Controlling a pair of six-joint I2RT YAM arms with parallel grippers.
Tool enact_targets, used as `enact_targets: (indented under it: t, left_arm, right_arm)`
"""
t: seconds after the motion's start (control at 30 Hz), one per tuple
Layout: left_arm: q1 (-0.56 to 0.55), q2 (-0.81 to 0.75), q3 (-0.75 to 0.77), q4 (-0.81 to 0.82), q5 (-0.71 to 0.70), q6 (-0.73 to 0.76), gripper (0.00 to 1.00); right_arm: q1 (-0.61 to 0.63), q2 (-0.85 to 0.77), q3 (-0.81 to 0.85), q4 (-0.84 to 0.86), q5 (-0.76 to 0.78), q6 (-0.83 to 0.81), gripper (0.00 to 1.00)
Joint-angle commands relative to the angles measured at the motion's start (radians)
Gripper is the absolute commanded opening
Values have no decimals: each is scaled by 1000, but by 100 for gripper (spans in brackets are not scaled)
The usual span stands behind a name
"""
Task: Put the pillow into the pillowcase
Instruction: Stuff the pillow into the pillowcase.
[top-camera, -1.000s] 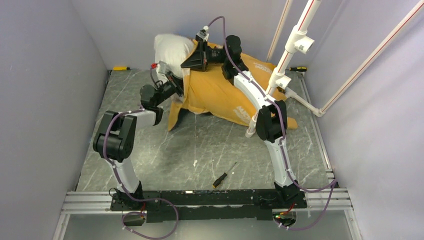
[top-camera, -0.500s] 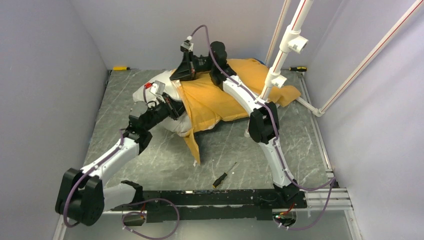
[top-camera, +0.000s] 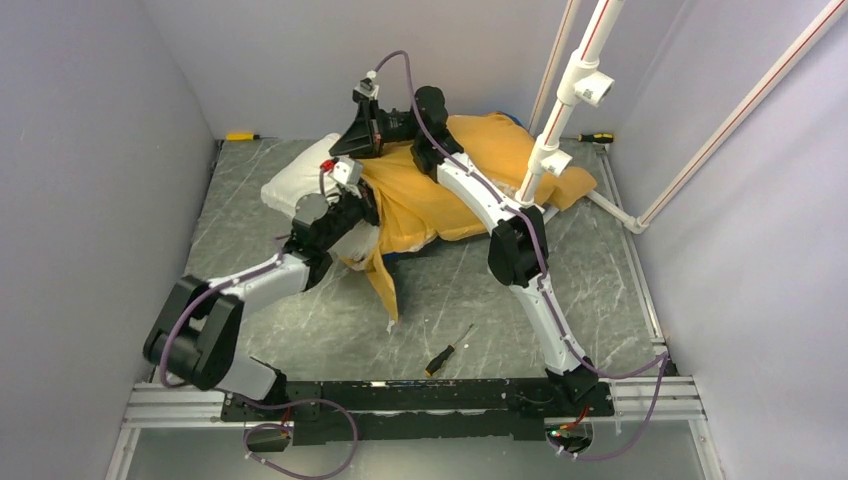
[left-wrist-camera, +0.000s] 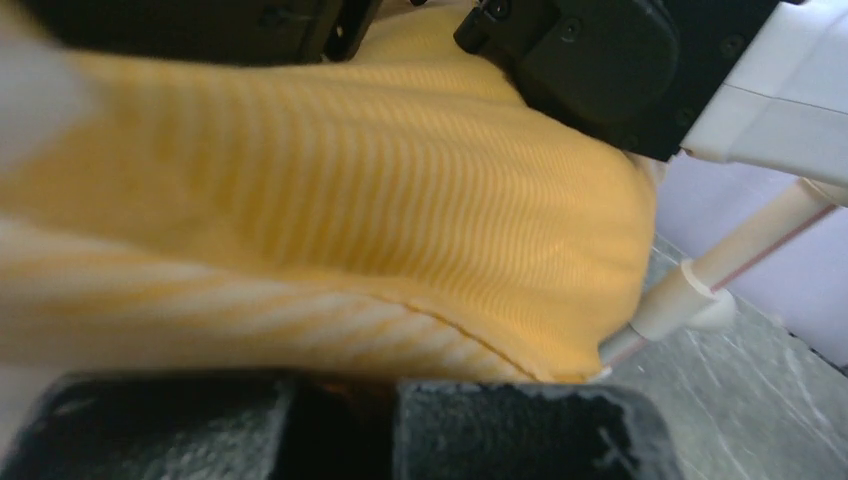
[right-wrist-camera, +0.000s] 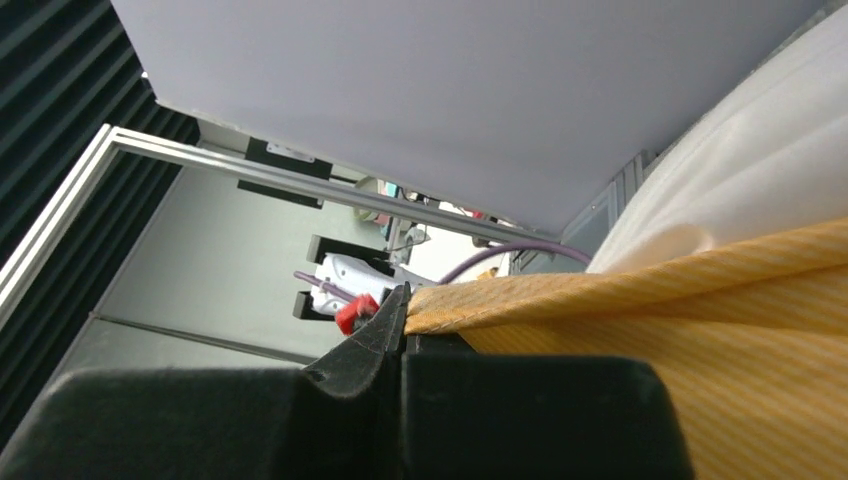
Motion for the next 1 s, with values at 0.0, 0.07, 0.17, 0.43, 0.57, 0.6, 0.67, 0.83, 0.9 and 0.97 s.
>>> enact_targets:
  t: [0.0, 0.07, 0.17, 0.43, 0.57, 0.6, 0.67, 0.83, 0.9, 0.97]
  left_arm:
    - [-131, 173, 168, 250, 46, 155, 0]
    - [-164, 219, 206, 266, 57, 164, 0]
    - [-213, 247, 212, 225, 18, 179, 0]
    - [-209, 92, 132, -80, -308, 120, 0]
    - [-150, 29, 112, -145, -275, 46, 0]
    - [-135, 19, 103, -140, -259, 21, 0]
    - [-111, 6, 102, -156, -221, -17, 0]
    - [-73, -3, 138, -253, -186, -74, 0]
    - [-62, 4, 148, -275, -172, -93, 0]
    - [-59, 10, 161, -297, -162, -103, 0]
  right_arm:
    - [153, -78, 158, 195, 185, 161, 0]
    - [153, -90, 157, 207, 183, 154, 0]
    - [146, -125, 123, 78, 138, 33, 0]
    - [28, -330, -183, -595, 351, -706, 31]
    - [-10, -438, -274, -640, 588, -888, 45]
    - [-11, -464, -282, -653, 638, -931, 47]
    - [-12, -517, -301, -693, 727, -1007, 50]
    - [-11, -701, -503, -678, 917, -1085, 53]
    - [-4, -778, -589, -708, 983, -1115, 53]
    - [14, -845, -655, -765, 1045, -1148, 54]
